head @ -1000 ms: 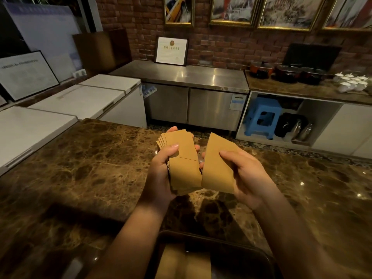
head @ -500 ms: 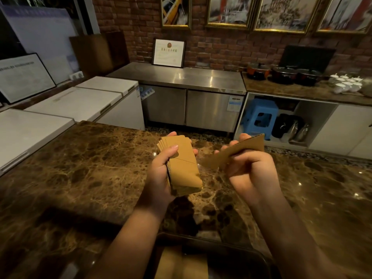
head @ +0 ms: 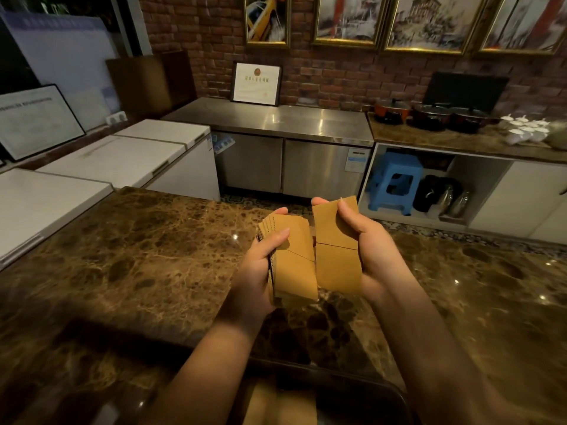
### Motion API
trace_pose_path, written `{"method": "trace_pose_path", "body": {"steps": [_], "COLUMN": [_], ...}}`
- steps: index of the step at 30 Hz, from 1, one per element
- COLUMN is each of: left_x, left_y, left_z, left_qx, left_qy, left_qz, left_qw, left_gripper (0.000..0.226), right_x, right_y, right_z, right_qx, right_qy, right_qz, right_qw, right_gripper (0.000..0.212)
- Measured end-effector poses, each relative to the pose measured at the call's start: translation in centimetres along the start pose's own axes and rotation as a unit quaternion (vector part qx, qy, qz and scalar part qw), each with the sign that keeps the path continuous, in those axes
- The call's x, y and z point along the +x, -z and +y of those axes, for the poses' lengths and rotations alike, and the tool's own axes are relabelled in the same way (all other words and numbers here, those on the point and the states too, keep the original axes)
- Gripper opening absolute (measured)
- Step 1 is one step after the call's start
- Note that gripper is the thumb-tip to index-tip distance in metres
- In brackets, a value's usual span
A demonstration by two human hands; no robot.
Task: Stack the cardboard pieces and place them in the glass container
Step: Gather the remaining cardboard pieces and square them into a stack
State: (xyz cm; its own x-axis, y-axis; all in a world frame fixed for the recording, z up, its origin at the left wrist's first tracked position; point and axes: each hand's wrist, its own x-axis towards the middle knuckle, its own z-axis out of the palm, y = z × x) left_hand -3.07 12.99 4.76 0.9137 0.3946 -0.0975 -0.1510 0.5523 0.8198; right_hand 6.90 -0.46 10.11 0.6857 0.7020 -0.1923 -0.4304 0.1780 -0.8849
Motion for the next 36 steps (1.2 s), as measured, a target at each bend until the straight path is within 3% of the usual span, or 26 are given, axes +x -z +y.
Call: {"method": "trace_pose_path", "body": {"steps": [2,6,12,15,19,21,24,27,30,33,35,36], "left_x": [-0.1,0.5,1.0,1.2,1.5,1.5,1.6,2.2,3.3,4.5,5.4,5.9], "left_y": [0.4,0.3,0.2,-0.5,-1.4,-1.7,-2.1,-2.4,-2.7,-2.9,-2.7,-2.6], "left_z": [-0.1,-0.1,-0.4,-0.7,-1.0,-1.1,-1.5,-1.8,-2.1,-3.0,-3.6,-4.0], "left_qx": [-0.031,-0.041,-0.048,-0.044,-0.019,-0.004,0.024,0.061,0.07,0.123,0.131,0.13], "left_qy": [-0.021,-0.039,-0.057,-0.056,-0.048,-0.042,-0.095,-0.185,-0.224,-0.199,-0.168,-0.154], "left_qz": [-0.035,-0.076,-0.078,-0.092,-0.096,-0.088,-0.05,-0.014,-0.016,-0.041,-0.031,-0.025], "left_qw": [0.999,0.995,0.994,0.993,0.994,0.995,0.994,0.981,0.972,0.971,0.976,0.979], "left_gripper": [0.064,0.047,0.052,0.047,0.061,0.071,0.065,0.065,0.077,0.088,0.097,0.1], "right_x": [0.1,0.4,1.0,1.3,1.6,1.6,1.3,0.3,-0.6,-0.6,-0.5,-0.4], "right_y": [0.5,0.9,2.2,1.6,0.8,0.5,0.8,2.3,3.6,4.9,6.0,6.8], "right_z": [-0.4,0.3,0.0,1.2,2.4,2.4,2.4,2.8,4.0,4.1,3.4,3.1], "right_qx": [-0.017,-0.047,0.047,-0.06,-0.266,-0.322,-0.224,-0.043,0.067,0.017,-0.125,-0.217], "right_qy": [-0.018,-0.031,-0.054,-0.048,0.045,0.077,0.027,-0.067,-0.083,-0.012,0.091,0.145], "right_qz": [-0.004,-0.04,-0.103,-0.101,-0.036,-0.001,0.038,-0.021,-0.062,-0.002,0.068,0.105], "right_qw": [1.0,0.998,0.992,0.992,0.962,0.944,0.973,0.997,0.992,1.0,0.986,0.96], "right_gripper": [0.032,0.028,0.04,0.044,0.089,0.099,0.088,0.073,0.047,0.034,0.038,0.041]}}
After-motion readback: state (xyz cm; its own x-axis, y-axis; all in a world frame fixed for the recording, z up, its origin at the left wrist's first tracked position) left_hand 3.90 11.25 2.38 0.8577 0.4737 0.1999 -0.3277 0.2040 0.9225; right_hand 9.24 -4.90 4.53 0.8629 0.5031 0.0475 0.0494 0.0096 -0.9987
